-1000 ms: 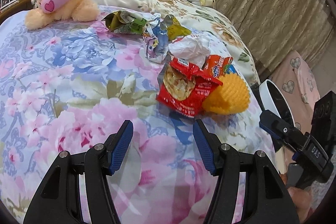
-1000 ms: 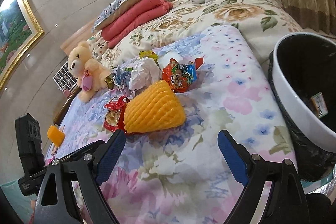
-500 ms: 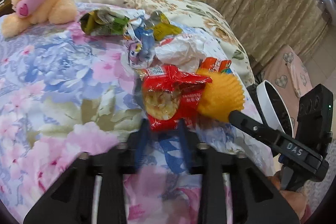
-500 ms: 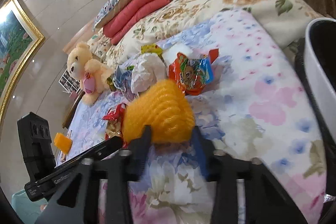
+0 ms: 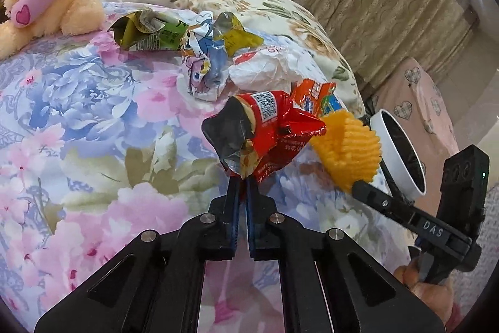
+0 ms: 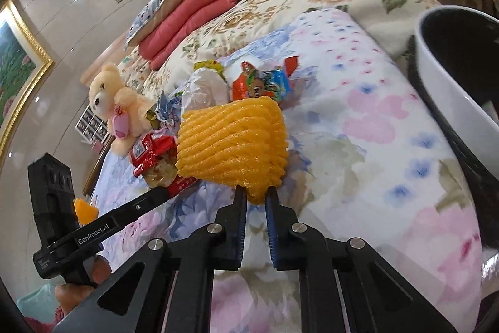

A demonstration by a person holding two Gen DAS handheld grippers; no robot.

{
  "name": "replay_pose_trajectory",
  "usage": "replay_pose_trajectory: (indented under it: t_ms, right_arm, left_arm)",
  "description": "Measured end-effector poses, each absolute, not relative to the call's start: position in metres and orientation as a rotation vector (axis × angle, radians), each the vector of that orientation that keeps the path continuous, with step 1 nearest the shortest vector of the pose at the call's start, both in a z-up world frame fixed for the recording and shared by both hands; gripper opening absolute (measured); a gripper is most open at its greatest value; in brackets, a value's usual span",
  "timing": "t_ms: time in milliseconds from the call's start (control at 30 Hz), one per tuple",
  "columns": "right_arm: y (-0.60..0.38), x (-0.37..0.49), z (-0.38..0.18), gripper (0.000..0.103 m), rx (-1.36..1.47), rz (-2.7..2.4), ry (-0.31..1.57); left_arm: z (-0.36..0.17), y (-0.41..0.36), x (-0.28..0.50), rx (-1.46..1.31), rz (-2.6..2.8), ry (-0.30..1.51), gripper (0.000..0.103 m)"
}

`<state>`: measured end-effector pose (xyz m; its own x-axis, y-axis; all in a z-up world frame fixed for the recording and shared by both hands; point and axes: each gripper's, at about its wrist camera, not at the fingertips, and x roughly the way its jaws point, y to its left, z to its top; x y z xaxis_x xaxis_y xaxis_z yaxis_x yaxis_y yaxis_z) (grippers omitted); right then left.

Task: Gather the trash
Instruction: 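Grasp the red snack bag with left tool while right tool grasps yellow mesh sleeve, then carry both items over the bin and open both tools to drop them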

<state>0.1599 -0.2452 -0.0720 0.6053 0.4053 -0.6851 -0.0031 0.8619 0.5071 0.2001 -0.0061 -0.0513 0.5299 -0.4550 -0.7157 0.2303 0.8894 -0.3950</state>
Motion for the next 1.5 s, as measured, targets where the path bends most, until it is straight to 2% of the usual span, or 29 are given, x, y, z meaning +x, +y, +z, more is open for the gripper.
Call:
replay_pose_trajectory:
  t_ms: [400,1067,1500]
  right_arm:
    - [-0.266,0.136,-0.05,0.012,0.435,0.215,0.842]
    - [-0.375,0.084,-0.018,0.012,0.44,0.159,0.713]
    - [-0.428,0.085,-0.016,0.012,0.476,0.027,0.709]
  left_arm:
    - [-0.039,-0.033,0.179,-0.244,-0.445,0.921,0.003]
    - [0.002,-0.154,0.142,-0.117,-0.519,0.86,0.003]
    - [0.012,-0.215,0.157,-0.028,-0.598,0.834,0.003]
